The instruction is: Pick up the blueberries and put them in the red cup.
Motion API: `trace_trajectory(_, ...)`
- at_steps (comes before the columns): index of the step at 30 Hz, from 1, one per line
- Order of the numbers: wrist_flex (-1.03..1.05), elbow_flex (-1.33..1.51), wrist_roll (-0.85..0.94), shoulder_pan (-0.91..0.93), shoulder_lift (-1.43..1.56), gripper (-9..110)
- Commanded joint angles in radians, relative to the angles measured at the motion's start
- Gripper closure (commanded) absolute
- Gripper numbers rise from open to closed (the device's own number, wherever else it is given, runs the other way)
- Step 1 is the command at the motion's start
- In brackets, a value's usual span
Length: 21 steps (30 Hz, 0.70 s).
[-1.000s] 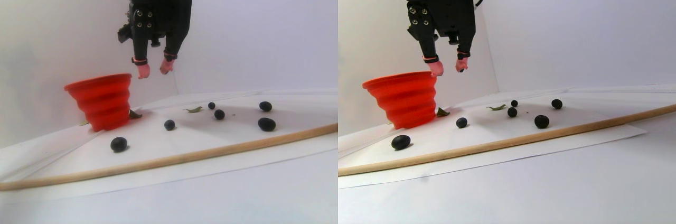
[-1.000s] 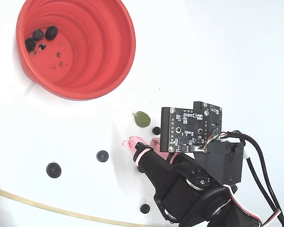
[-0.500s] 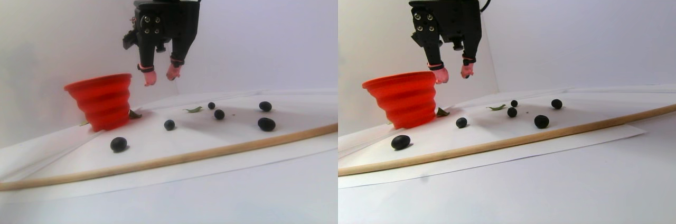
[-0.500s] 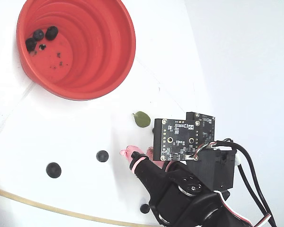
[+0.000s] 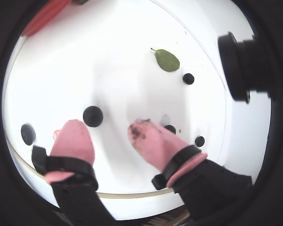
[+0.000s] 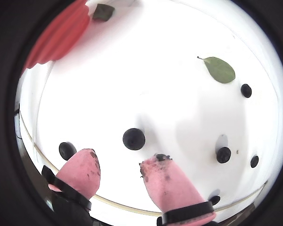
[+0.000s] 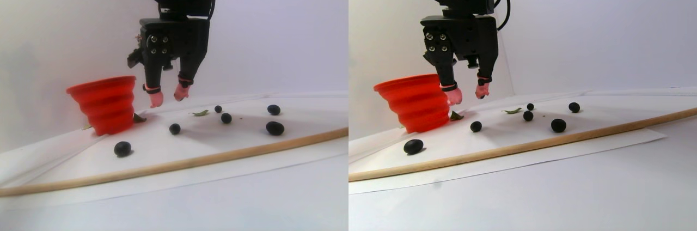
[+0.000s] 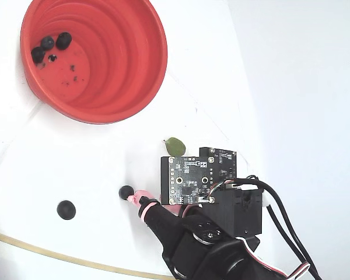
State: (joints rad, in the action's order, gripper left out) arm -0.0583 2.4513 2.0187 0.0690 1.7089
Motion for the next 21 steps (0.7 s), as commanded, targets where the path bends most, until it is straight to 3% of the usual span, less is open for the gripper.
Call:
trace_trajectory(1,-0.040,-0.028,0.005,0.002,-0.008,85)
trace_trajectory(21,-0.160,-0.094,0.011,0.006,-0.170,84)
